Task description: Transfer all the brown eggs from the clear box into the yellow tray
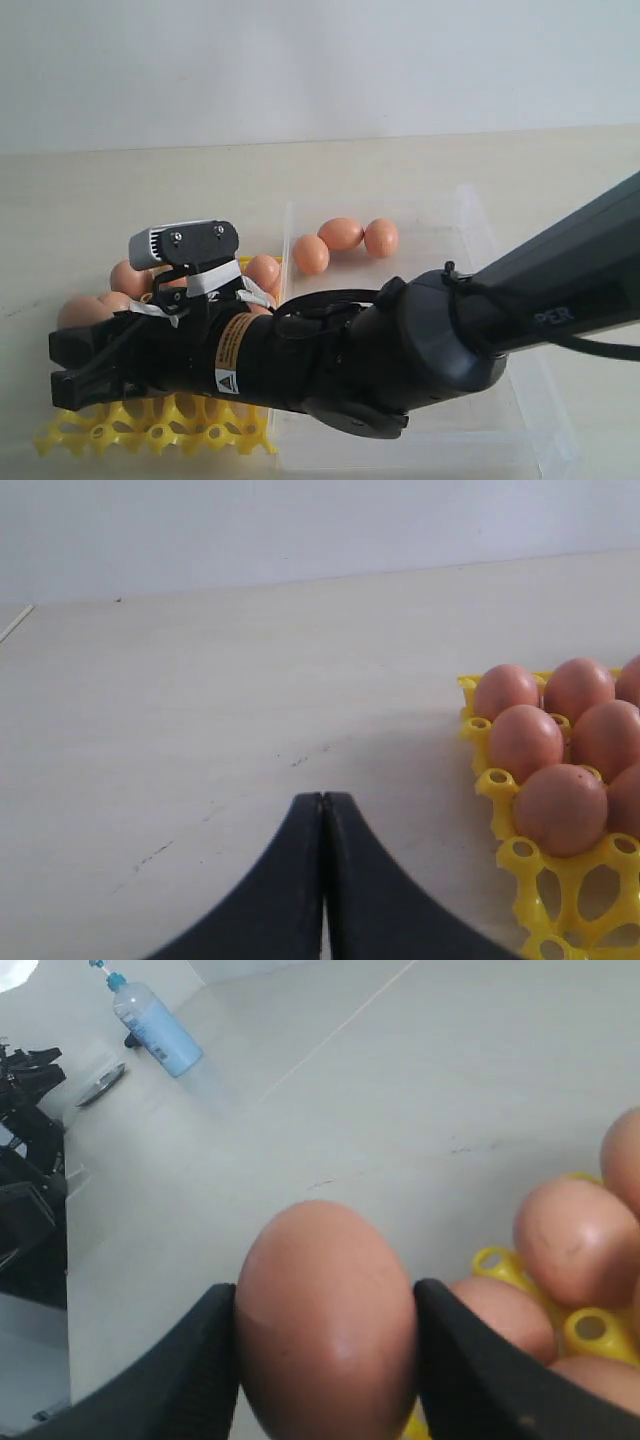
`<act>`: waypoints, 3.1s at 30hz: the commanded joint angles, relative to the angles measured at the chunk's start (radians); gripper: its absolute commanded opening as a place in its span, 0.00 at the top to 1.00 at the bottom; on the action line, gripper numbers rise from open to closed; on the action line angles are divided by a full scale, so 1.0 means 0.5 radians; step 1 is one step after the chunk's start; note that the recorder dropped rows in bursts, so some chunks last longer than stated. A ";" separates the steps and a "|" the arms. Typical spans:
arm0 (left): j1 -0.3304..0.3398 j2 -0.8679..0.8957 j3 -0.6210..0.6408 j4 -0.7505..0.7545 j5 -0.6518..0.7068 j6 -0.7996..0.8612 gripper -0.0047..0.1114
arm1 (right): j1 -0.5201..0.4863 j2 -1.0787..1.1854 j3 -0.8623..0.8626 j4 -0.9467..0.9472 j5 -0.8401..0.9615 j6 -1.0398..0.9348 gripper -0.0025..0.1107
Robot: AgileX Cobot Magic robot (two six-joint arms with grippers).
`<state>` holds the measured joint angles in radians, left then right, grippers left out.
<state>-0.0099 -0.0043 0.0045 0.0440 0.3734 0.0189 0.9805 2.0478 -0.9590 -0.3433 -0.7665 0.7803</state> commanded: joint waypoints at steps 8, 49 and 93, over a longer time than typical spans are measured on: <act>0.005 0.009 -0.009 0.006 -0.002 0.005 0.96 | 0.040 0.121 -0.113 -0.289 -0.086 0.276 0.98; 0.005 0.009 -0.009 0.006 -0.002 0.005 0.96 | 0.040 0.371 -0.352 -0.260 -0.028 0.328 0.98; 0.005 0.009 -0.009 0.006 -0.002 0.005 0.96 | 0.040 0.302 -0.352 -0.182 0.075 0.003 0.61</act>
<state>-0.0099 -0.0043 0.0045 0.0440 0.3734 0.0189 1.0032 2.2118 -1.1293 -0.4544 -0.7378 0.7964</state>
